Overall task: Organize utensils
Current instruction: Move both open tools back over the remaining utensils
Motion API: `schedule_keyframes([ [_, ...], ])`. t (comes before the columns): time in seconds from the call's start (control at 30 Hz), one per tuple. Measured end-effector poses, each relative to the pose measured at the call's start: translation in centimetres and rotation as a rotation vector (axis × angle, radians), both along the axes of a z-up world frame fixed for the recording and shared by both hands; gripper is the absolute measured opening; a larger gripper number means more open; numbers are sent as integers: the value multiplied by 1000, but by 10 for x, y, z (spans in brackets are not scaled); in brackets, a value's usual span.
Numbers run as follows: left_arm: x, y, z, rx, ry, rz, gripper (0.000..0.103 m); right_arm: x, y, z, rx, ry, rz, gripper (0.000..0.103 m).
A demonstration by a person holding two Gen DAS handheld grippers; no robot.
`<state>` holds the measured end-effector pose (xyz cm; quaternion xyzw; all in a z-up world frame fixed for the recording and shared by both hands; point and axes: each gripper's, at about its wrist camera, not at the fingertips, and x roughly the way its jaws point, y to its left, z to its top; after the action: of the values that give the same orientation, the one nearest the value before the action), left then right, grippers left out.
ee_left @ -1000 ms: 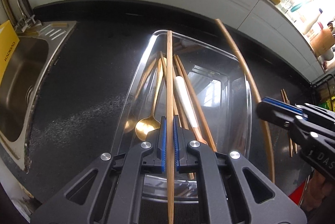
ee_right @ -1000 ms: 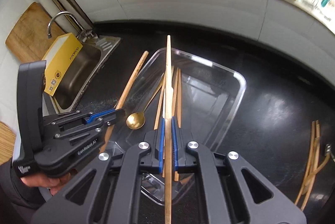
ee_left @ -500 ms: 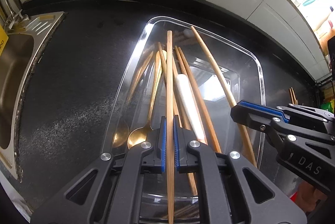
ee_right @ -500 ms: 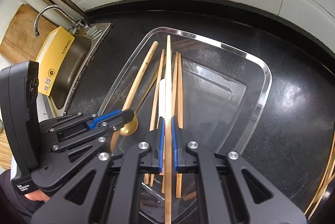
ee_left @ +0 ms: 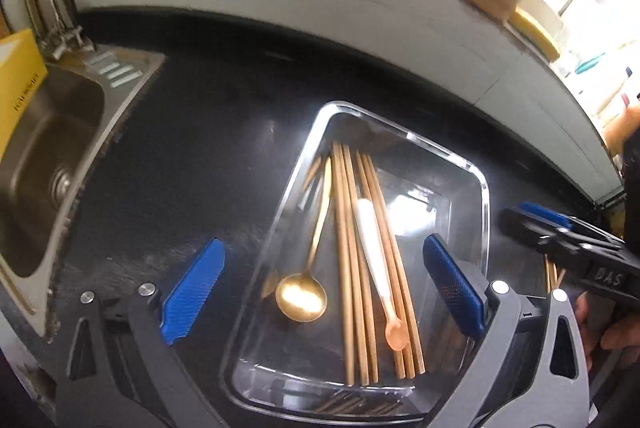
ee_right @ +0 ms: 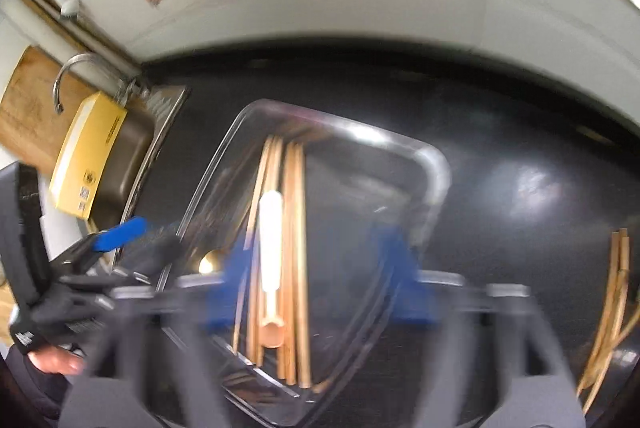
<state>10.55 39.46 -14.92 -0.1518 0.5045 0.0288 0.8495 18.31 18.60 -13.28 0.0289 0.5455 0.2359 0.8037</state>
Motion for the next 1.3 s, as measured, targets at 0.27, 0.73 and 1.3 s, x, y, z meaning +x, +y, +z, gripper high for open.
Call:
schedule_keyframes([
  [0.27, -24, -9, 31, 33, -42, 43, 97, -28, -24, 30, 20, -53, -4, 78],
  [0.73, -66, -142, 56, 84, -69, -141, 97, -114, -137, 58, 33, -117, -121, 78],
  [1.3, -70, -392, 57, 180, -174, -559, 97, -196, -380, 58, -61, -144, -392, 78],
])
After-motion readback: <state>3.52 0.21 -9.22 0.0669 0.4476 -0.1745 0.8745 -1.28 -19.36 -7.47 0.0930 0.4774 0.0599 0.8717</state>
